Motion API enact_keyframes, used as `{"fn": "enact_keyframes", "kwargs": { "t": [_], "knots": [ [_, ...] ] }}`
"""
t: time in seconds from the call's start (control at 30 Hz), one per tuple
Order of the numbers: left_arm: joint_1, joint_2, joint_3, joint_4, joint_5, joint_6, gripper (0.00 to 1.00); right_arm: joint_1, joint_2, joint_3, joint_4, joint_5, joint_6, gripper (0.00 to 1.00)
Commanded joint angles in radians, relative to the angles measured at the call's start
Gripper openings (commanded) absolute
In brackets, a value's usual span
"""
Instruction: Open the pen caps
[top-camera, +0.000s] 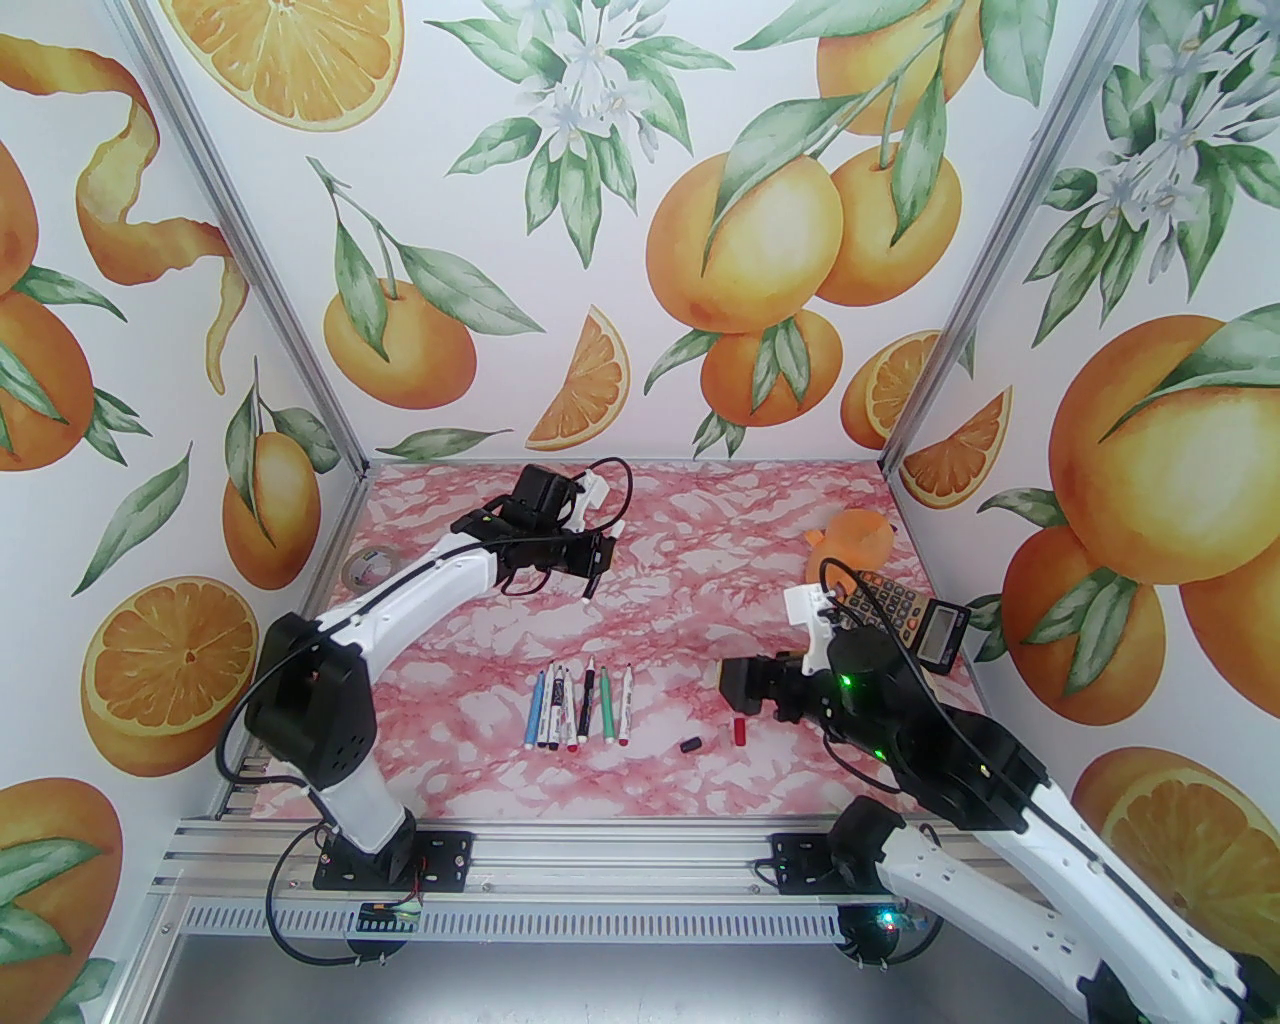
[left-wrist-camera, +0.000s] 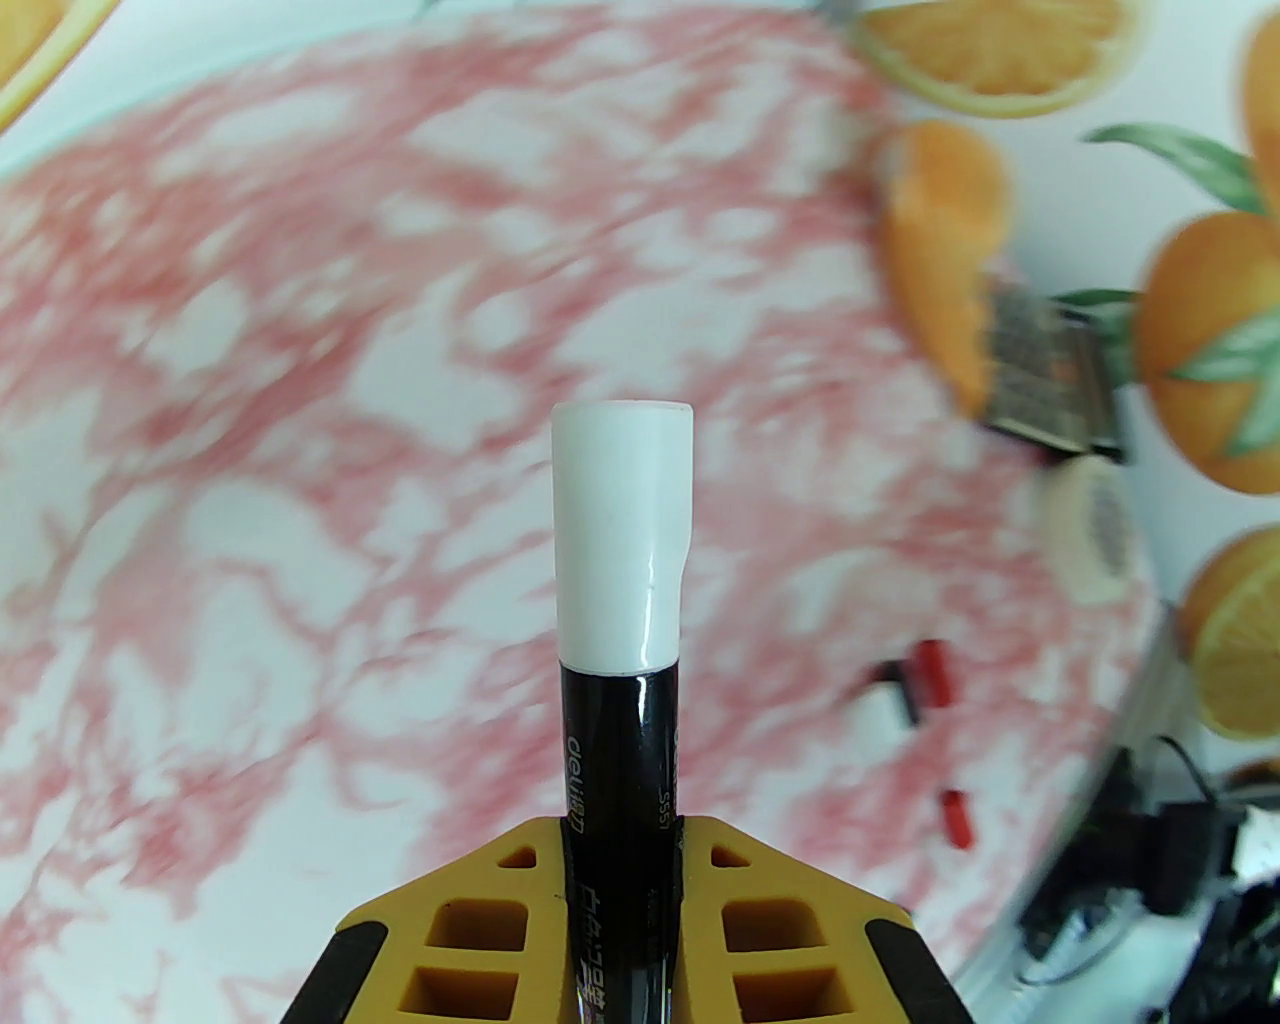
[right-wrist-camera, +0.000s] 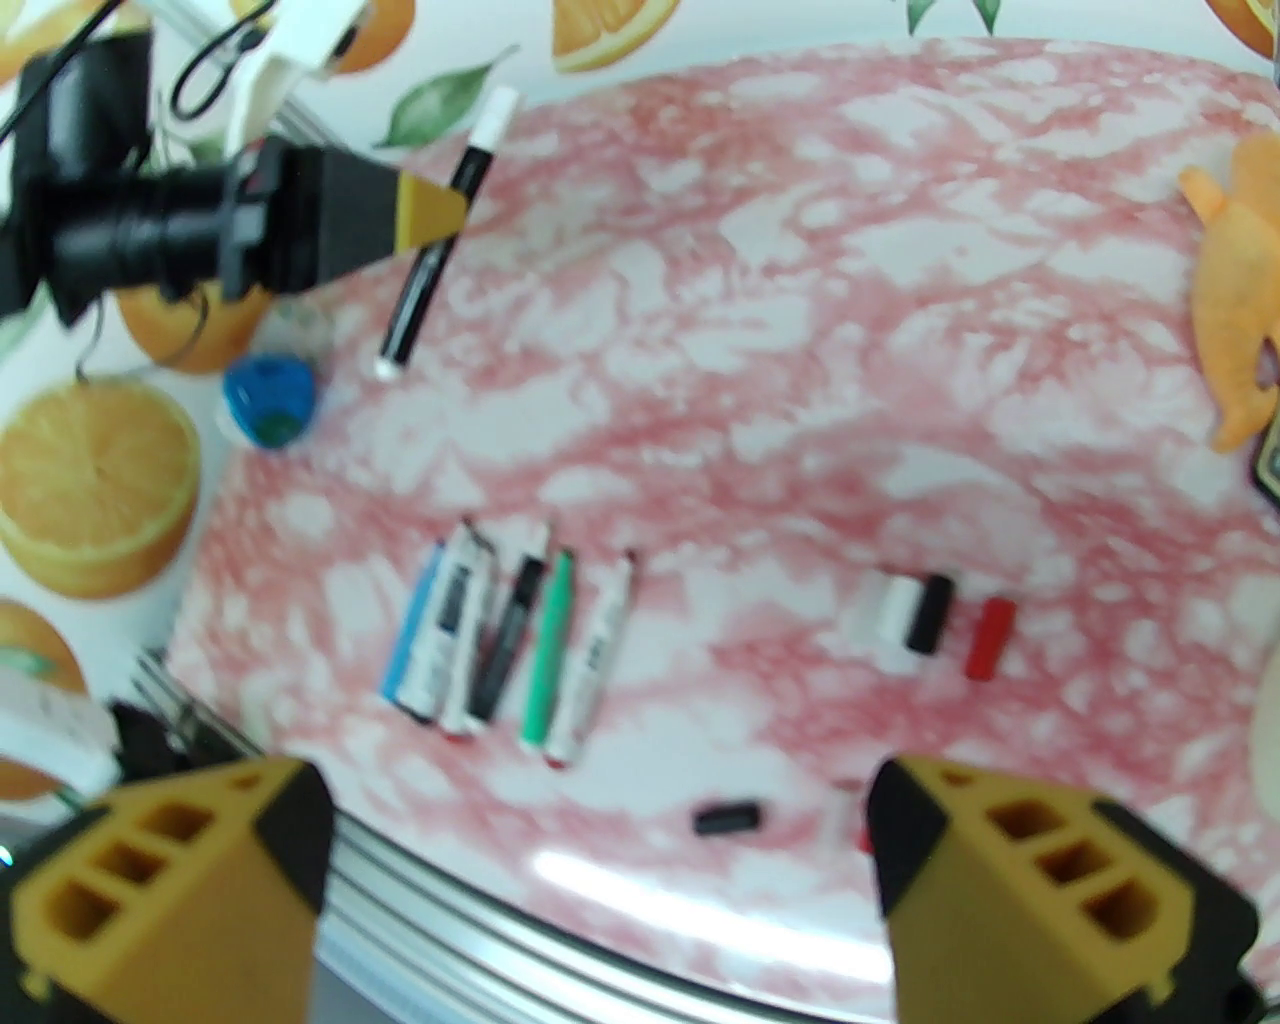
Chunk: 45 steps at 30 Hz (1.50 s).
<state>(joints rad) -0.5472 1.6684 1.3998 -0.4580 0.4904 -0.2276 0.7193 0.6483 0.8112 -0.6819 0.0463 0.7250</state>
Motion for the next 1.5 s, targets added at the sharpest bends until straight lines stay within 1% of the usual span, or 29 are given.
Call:
{"fn": "enact_keyframes", "kwargs": {
  "t": [0.0, 0.03, 0.13, 0.27, 0.33, 0.47, 0.63, 0.83, 1.03, 1.13, 1.47],
  "knots": [
    [-0.066, -0.065, -0.050, 0.102, 0.167, 0.028, 0.13, 0.007, 0.018, -0.046, 0.218, 0.055, 0.131, 0.91],
    [-0.095, -0.086, -0.083, 0.136, 0.192, 0.027, 0.13, 0.007, 0.022, -0.062, 0.261, 0.068, 0.156, 0.89],
    [-0.135, -0.109, -0.129, 0.178, 0.227, 0.021, 0.13, 0.006, 0.025, -0.089, 0.316, 0.095, 0.187, 0.86],
    [-0.206, -0.104, -0.131, 0.168, 0.274, 0.049, 0.13, 0.007, 0.047, -0.115, 0.387, 0.097, 0.217, 0.83],
    [-0.237, -0.102, -0.131, 0.166, 0.281, 0.050, 0.13, 0.006, 0.064, -0.118, 0.404, 0.102, 0.224, 0.81],
    [-0.273, -0.104, -0.132, 0.169, 0.283, 0.042, 0.12, 0.005, 0.056, -0.137, 0.410, 0.160, 0.249, 0.75],
    [-0.296, -0.103, -0.131, 0.169, 0.298, 0.046, 0.12, 0.004, 0.051, -0.136, 0.408, 0.166, 0.247, 0.66],
    [-0.301, -0.102, -0.131, 0.168, 0.301, 0.051, 0.11, -0.004, 0.064, -0.133, 0.430, 0.092, 0.235, 0.59],
    [-0.305, -0.099, -0.135, 0.171, 0.304, 0.054, 0.10, -0.010, 0.068, -0.136, 0.437, 0.058, 0.243, 0.46],
    [-0.309, -0.099, -0.136, 0.172, 0.307, 0.059, 0.10, -0.020, 0.069, -0.135, 0.438, 0.032, 0.246, 0.43],
    [-0.313, -0.093, -0.132, 0.163, 0.320, 0.068, 0.09, -0.027, 0.064, -0.127, 0.428, 0.020, 0.244, 0.33]
  ]
}}
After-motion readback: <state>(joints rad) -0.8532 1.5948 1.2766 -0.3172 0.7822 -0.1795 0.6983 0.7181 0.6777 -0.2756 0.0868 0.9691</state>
